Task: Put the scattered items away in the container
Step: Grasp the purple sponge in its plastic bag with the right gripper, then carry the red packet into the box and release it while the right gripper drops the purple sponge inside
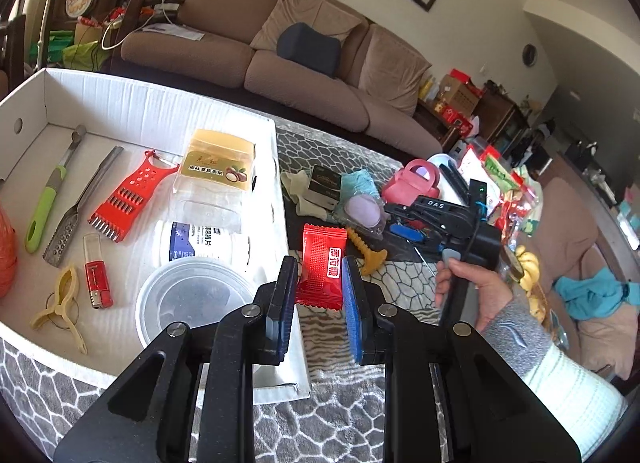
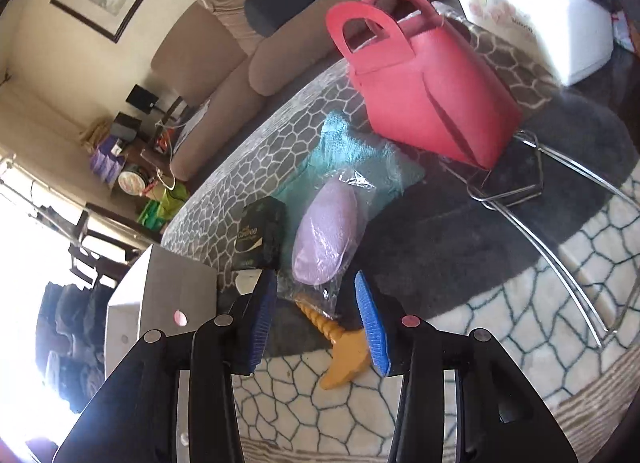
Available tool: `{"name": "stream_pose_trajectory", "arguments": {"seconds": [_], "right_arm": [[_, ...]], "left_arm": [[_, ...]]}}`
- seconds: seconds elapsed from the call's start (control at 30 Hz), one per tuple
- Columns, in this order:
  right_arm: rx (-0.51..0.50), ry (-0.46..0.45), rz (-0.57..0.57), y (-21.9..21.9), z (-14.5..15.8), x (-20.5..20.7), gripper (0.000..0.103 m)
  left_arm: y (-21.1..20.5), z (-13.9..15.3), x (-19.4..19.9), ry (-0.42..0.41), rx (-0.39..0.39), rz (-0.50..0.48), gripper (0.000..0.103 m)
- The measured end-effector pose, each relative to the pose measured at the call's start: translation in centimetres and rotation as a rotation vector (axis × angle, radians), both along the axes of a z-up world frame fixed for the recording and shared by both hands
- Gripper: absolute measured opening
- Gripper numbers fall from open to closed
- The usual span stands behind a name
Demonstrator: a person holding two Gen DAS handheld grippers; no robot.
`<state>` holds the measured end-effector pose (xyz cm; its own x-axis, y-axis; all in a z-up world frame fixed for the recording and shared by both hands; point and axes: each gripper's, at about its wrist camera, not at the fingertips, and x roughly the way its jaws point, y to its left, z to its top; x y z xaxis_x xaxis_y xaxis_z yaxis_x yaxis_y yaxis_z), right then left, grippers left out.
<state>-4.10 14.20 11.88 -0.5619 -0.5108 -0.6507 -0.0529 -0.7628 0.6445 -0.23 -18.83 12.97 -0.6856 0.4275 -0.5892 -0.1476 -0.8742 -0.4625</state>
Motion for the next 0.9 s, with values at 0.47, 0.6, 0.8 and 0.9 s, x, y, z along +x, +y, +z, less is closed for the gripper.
{"name": "stream_pose_trajectory", "arguments": {"seconds": [0.47,0.6,0.8,0.9], "right_arm": [[-0.104,-0.063,-0.037,-0.2,-4.1,-3.2,0.037],[-0.120,-0.047,0.011,-1.0,-3.6,-3.0,0.009],[-0.092,0.047,0.034,-1.0,0.5,-1.4,0.006],[-0.034,0.101,0.062,-1.2,3.6,-0.2,0.006]], "left_arm": [[-0.3,-0.9,-1.0,-0.029,0.032,-0.010,0.021],[-0.3,-0.8,-1.2,-0.032,0.037,-0.011,0.021],[-1.6,-0.2,-1.1,-0.019,0.047,0.005,0.021],[-3.2,0.0,-1.2,-0.020,0.060,0.031,0.021]]}}
